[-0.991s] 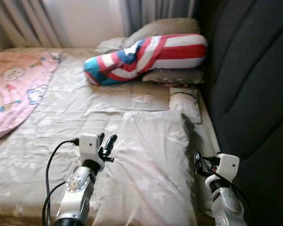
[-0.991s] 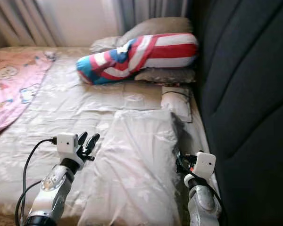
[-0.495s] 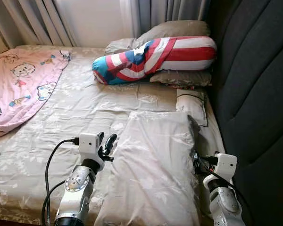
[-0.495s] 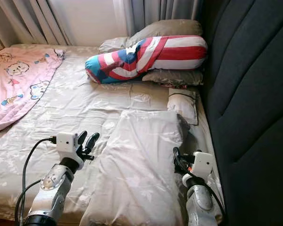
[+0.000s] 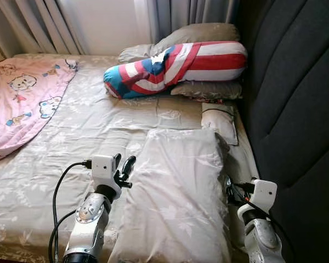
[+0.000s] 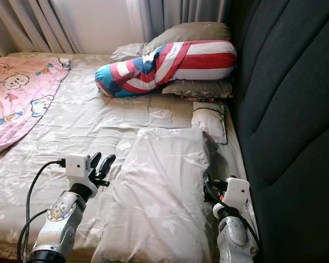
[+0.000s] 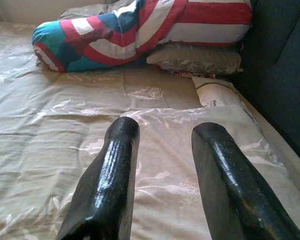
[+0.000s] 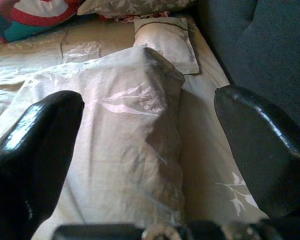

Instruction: Clean up the room

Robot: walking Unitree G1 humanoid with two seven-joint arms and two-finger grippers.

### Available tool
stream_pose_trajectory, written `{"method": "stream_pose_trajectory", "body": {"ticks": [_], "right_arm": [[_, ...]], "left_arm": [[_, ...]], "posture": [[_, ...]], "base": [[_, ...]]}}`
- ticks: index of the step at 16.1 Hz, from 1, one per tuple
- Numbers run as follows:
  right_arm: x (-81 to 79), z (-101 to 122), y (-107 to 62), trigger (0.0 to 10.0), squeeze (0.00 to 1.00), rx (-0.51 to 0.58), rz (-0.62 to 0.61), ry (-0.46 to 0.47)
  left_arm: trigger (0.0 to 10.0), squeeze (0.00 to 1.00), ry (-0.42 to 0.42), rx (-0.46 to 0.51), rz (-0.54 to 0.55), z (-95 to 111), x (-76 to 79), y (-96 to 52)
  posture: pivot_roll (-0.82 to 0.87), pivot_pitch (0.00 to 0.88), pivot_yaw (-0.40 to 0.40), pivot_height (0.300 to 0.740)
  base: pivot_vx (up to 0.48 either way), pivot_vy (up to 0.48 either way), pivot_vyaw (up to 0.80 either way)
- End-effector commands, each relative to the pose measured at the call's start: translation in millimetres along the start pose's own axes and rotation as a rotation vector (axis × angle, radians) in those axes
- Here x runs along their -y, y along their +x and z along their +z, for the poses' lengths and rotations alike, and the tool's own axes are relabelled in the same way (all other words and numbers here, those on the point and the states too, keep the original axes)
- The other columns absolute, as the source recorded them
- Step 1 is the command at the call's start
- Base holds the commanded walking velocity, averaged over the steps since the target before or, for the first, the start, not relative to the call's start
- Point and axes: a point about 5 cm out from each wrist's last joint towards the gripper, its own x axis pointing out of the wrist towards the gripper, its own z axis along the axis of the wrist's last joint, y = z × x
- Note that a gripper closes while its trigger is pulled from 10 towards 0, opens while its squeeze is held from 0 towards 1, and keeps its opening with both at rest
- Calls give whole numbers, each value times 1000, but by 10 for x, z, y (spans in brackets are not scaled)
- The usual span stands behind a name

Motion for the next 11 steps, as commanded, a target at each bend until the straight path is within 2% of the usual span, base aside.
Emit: {"method": "stream_pose_trajectory", "body": {"ticks": [1,6,11], "right_arm": [[10,24,-15,10000,0,13,-2,-11],[10,28,-8,10000,0,10,23,-28],[-98,108,123,10000,0,11,98,-39]], "left_arm": [[10000,0,-1,-10,4,-13,-12,-23],[10000,0,11,-8,58,-12,-110,-77],[10000,0,13,9,103,12,-162,-132]], "posture": [[-96,85,12,740],[-88,91,2,740],[-60,91,-16,740]], "base": [[0,0,0],[0,0,0],[0,0,0]]}}
